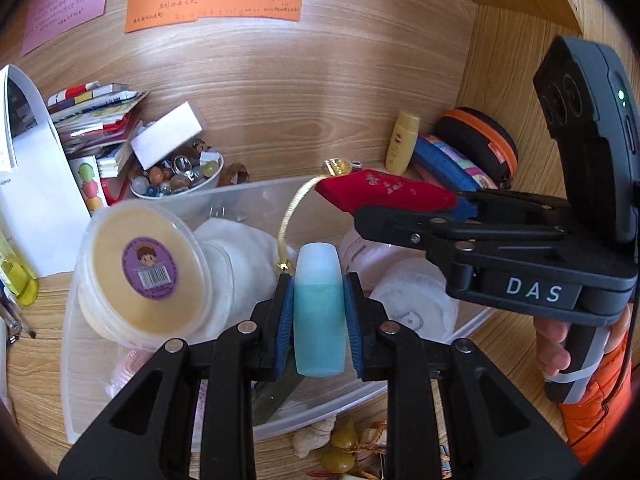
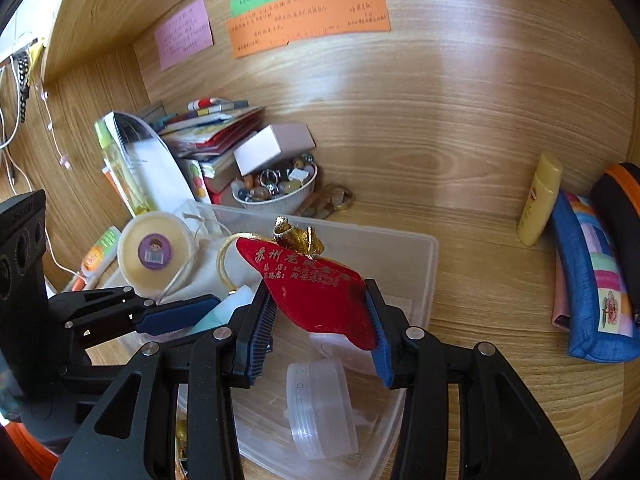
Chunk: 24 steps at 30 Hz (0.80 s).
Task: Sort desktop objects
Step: 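Carry the blue bottle with left tool while right tool carries red pouch over box, then open left tool to drop blue bottle into box while right tool releases red pouch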
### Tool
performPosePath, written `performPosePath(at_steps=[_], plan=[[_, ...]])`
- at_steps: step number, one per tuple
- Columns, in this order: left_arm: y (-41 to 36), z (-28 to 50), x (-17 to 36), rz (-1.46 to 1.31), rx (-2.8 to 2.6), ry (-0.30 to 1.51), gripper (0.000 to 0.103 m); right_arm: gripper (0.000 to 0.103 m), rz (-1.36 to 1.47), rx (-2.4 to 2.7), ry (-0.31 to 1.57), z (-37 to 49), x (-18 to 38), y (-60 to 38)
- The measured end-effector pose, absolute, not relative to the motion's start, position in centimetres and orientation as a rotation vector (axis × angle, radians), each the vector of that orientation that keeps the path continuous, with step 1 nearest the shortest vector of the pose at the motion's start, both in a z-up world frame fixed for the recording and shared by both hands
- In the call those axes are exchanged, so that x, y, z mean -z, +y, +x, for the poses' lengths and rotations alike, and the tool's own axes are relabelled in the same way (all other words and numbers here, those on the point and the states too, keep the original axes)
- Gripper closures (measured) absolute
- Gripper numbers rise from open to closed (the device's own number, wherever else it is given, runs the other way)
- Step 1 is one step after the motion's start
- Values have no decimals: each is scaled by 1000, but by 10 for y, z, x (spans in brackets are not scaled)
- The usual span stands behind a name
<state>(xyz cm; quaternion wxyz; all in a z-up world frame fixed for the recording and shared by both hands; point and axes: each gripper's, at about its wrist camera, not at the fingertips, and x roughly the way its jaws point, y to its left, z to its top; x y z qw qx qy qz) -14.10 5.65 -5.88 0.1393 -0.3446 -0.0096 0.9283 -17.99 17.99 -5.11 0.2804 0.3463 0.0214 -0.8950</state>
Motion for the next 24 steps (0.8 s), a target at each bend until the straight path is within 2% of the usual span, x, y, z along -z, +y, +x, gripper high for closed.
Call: performPosePath(at_steps=[10,15,17,20,24], plan=[[60,-139,64,-997,-2703,14,79,61,926,2446,159,-177,58,170],[53,-138,64,-1013,-2687,-34,78,59,918,2463,222,-174,61,164],[52,-138,64,-1012,-2690,-31,78,57,905,2460,235,-171,60,163],[52,-136,63,-1003,-2689,-29,78,45,880,2467,242,-167,57,163],[54,-130,62,-983,-2671,-13,78,43,846,2481,223,-164,51,166]])
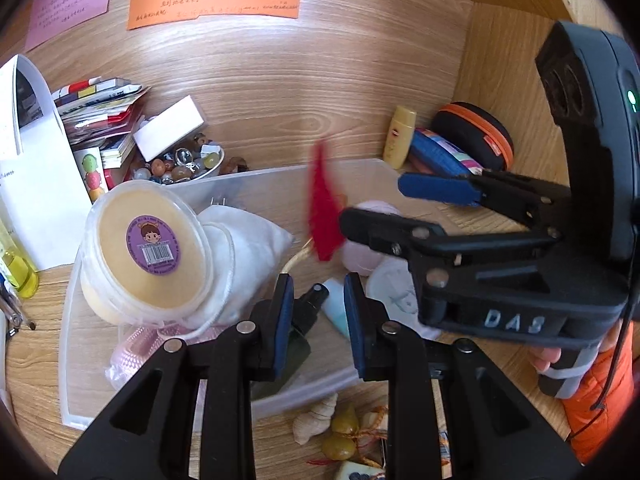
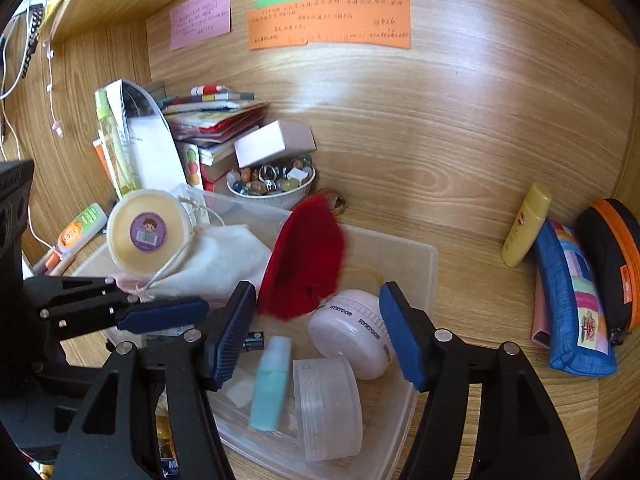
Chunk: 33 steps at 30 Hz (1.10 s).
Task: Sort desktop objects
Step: 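Open left tool to drop blue bottle into box while right tool releases red pouch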
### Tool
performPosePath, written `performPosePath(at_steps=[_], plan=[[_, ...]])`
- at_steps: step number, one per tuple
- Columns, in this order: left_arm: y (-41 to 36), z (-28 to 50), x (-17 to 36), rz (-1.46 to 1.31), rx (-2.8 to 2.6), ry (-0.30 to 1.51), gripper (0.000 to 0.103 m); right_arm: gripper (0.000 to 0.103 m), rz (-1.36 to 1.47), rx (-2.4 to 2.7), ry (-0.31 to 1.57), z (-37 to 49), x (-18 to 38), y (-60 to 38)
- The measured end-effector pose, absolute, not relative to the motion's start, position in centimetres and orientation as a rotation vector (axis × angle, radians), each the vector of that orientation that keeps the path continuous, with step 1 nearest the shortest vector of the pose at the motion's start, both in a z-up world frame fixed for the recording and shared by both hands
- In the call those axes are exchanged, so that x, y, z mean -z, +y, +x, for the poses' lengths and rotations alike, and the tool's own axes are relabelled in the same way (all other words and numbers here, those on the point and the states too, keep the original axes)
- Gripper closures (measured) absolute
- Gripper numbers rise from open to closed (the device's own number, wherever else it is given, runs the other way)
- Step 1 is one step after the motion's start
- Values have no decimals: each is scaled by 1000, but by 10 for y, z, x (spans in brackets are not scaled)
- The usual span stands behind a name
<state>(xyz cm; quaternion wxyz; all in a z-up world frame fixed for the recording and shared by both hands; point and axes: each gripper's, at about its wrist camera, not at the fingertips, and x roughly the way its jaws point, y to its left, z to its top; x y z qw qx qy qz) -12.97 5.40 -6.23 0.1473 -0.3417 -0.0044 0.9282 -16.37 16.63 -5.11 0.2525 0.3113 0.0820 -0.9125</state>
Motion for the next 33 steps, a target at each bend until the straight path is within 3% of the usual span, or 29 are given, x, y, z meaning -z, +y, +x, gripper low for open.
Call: performPosePath(at_steps=[4,9,13,15,33], plan=[[54,-127,61,-975,-2661,-8,76,43,831,2492,200,-163,47,169],[44,-121,55,-971,-2665,-52,60,42,816,2488,156,-162,41,175],[37,-110,46,-945,-2676,-63,58,40,802,2471,126,-158,37,178],[33,-102,43,-940,-2679,-63,50,40,797,2452,114,-156,36,177],[10,-23,60,-1016,-2645,110,46,40,753,2344,193,-93,39,178]])
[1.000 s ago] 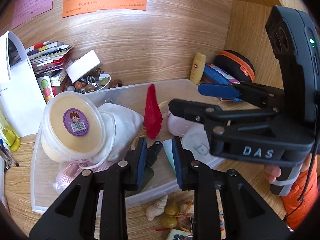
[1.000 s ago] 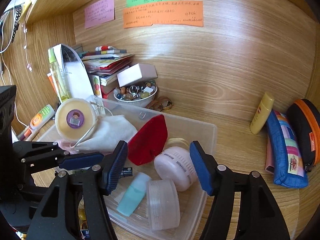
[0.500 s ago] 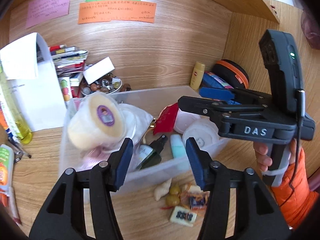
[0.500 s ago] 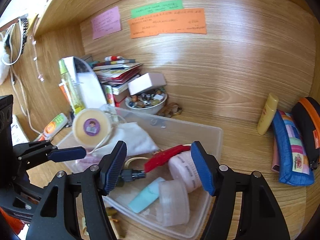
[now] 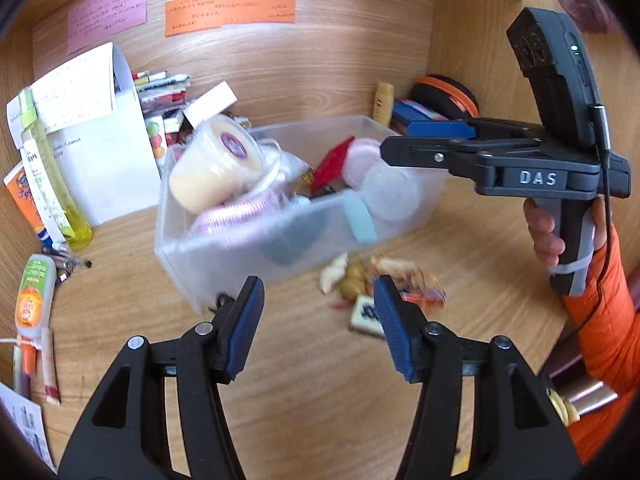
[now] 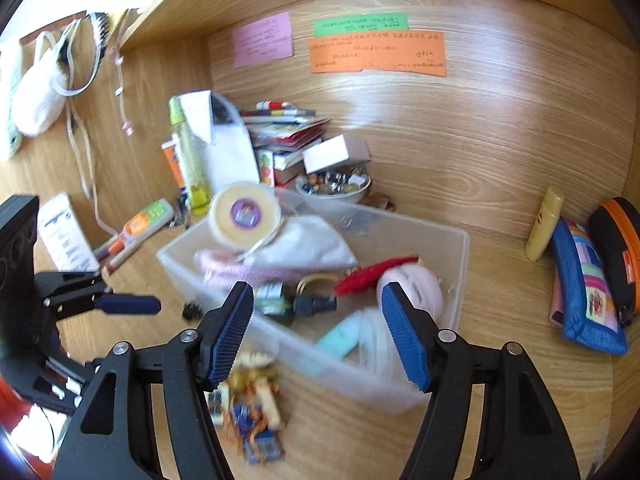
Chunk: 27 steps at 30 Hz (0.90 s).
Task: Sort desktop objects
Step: 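Open left tool to drop blue bottle into box while right tool releases red pouch, then grasp the white dotted tile with left tool while right tool reaches for beige stick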
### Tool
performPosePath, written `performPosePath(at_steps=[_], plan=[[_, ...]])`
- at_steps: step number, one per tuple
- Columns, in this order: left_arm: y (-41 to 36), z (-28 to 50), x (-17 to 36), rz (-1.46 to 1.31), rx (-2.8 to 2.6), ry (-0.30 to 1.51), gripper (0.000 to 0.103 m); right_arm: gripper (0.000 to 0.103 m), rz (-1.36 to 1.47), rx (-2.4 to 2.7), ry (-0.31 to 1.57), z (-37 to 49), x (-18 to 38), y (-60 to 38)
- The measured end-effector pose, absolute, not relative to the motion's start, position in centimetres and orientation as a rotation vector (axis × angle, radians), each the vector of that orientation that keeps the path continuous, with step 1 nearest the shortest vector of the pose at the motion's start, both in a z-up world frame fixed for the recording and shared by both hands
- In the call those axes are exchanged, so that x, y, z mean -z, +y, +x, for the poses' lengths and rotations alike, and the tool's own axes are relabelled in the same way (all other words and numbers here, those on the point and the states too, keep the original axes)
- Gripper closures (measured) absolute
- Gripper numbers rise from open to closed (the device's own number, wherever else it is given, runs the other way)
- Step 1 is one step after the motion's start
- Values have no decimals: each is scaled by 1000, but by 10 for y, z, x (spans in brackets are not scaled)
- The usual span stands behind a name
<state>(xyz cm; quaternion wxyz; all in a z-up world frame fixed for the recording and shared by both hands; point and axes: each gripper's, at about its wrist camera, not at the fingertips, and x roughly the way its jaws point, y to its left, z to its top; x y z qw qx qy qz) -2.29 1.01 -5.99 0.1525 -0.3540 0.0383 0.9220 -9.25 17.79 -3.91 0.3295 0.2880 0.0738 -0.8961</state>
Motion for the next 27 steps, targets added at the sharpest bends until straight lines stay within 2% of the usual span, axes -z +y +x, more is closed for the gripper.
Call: performPosePath(at_steps=[9,16,20,27], plan=[[33,-23,97,-1163,-2514,183,45,40,803,2332,327,-49,65,200],[49,-27,102,-1170,-2480,222,45,40,870,2306,384,-41,85,206],[53,-33,106,-1177,-2481,249,56,42,893,2293,407,-46,92,203],[53,-39,106,-1170,-2477,259,61,53,952,2252,438,-56,103,198]])
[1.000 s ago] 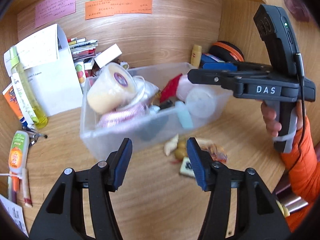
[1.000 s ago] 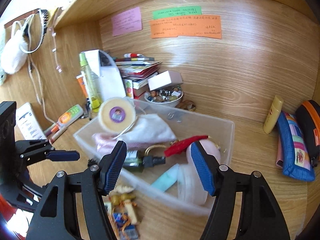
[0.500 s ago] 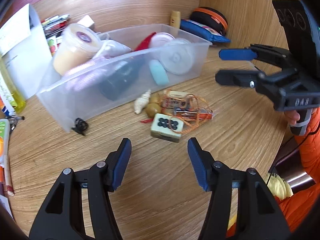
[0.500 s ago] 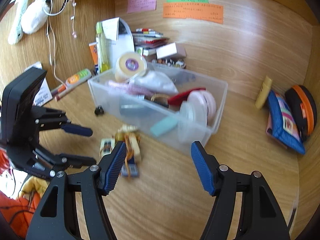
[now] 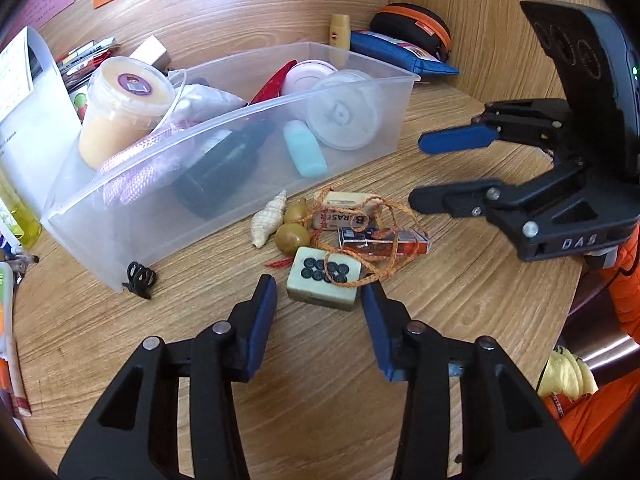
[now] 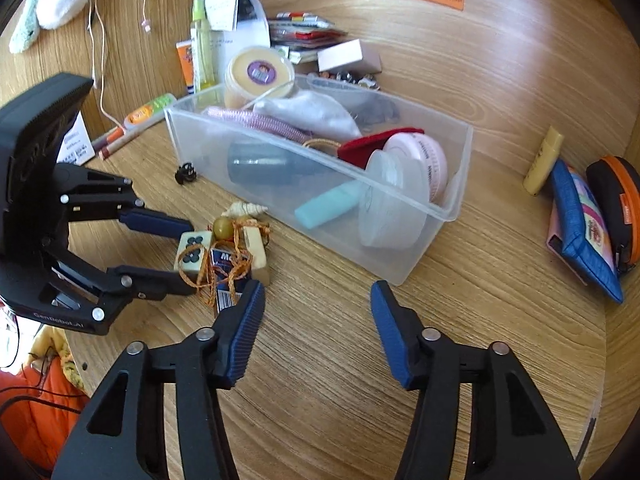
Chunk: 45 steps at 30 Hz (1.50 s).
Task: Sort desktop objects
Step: 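Grasp the white dotted tile with left tool while right tool reaches for beige stick, then lift the tile with left tool while right tool grasps the beige stick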
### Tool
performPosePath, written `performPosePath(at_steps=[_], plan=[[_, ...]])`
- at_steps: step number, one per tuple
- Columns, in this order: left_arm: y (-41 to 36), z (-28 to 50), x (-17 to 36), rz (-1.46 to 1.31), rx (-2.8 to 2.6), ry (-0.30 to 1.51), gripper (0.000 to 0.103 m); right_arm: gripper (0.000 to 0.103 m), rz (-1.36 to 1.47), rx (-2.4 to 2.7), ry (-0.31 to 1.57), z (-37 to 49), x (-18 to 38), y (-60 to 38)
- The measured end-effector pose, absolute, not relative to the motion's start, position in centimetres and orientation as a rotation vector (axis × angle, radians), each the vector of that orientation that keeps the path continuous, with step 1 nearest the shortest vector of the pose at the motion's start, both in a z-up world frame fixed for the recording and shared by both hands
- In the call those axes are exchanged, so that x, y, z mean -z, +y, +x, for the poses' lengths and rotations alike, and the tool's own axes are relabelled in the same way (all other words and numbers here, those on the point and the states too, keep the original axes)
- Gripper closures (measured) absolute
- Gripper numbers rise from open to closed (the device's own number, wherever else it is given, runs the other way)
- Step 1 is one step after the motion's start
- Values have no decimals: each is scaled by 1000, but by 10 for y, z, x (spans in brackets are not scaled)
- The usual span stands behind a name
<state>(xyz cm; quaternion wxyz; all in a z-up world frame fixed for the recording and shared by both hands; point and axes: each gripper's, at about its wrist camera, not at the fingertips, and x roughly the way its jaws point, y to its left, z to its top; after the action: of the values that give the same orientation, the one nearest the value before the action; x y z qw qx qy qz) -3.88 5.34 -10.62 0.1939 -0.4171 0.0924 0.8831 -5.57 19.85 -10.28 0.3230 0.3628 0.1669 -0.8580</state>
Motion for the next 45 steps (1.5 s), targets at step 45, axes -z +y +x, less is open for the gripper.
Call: performPosePath(at_steps=[45], plan=[[-17,-8,67,-979,-2704,3,70,89,986,2186,455,-51,98,168]])
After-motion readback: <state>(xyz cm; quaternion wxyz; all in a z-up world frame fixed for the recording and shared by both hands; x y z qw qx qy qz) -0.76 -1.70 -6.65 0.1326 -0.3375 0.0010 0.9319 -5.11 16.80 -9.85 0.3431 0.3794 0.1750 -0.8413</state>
